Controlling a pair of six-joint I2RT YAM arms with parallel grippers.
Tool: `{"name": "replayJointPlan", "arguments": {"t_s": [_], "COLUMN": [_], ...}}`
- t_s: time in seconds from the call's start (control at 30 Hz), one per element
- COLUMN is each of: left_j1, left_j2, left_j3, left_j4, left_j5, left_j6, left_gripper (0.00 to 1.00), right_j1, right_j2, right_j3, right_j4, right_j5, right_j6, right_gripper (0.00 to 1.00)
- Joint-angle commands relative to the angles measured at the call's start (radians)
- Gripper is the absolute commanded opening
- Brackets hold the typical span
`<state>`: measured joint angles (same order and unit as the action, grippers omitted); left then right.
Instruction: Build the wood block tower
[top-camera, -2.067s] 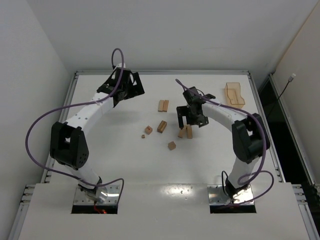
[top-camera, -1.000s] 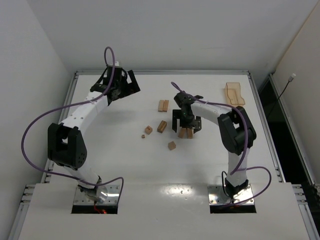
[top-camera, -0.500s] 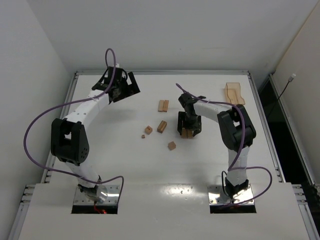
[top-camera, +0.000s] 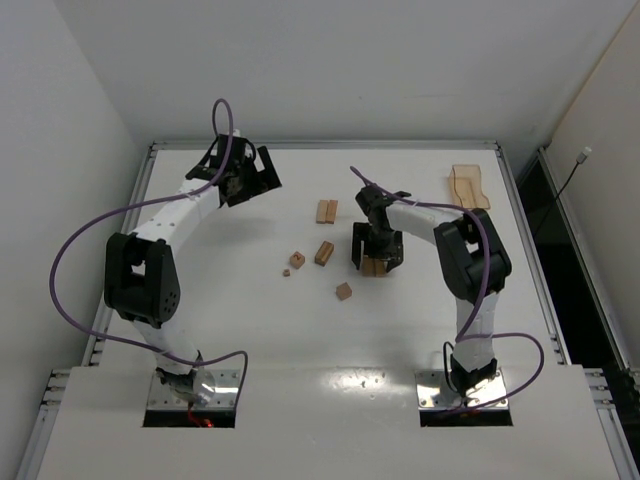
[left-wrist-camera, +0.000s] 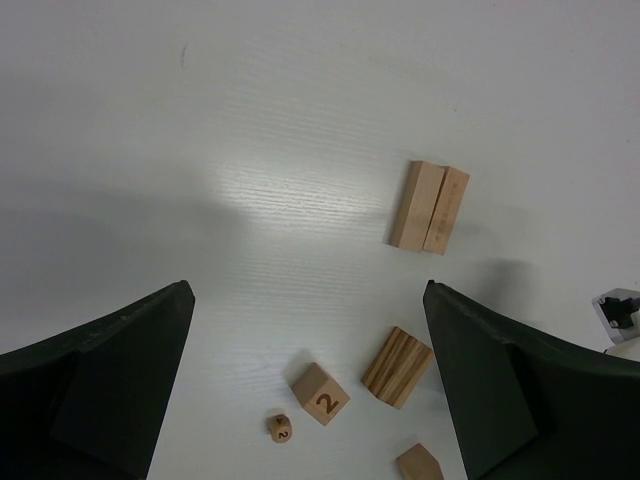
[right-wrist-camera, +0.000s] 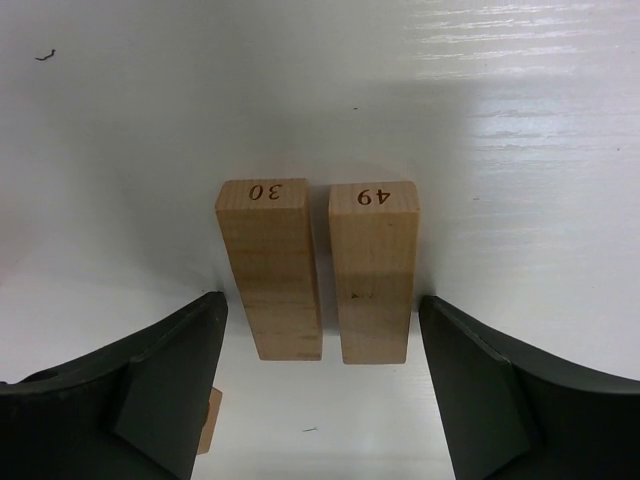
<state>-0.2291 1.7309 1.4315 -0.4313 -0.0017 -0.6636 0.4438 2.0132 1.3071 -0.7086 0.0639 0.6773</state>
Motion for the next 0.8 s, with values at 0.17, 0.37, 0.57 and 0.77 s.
{"name": "replayJointPlan", "arguments": {"t_s": [0.17,0.37,0.57,0.77], "left_j1": [0.011,0.011,0.011,-0.001], "left_j2": [0.001,0.01,0.01,-0.043], "left_j3": [0.033,0.033,0.033,-0.042], "left_j4": [0.023,0.032,0.032,0.052], "left_j5": [0.026,0.035,0.035,0.009], "left_j6": [-0.011,-0.011,-0.011,-0.021], "left_gripper": [0.99,0.99,0.99,0.99], "right_j1": [-0.008,-0.008,-0.008,0.001], "right_j2": [0.047,0.047,0.015,-0.082], "right_j3": [0.04,0.05,0.029,0.011], "right_j4": [0.058,0.058,0.058,0.069], "right_j5": [0.024,0.024,0.024,0.004], "right_j6": [-0.005,-0.015,-0.015,-0.024], "right_gripper": [0.75,0.63,0.21,0.0]}}
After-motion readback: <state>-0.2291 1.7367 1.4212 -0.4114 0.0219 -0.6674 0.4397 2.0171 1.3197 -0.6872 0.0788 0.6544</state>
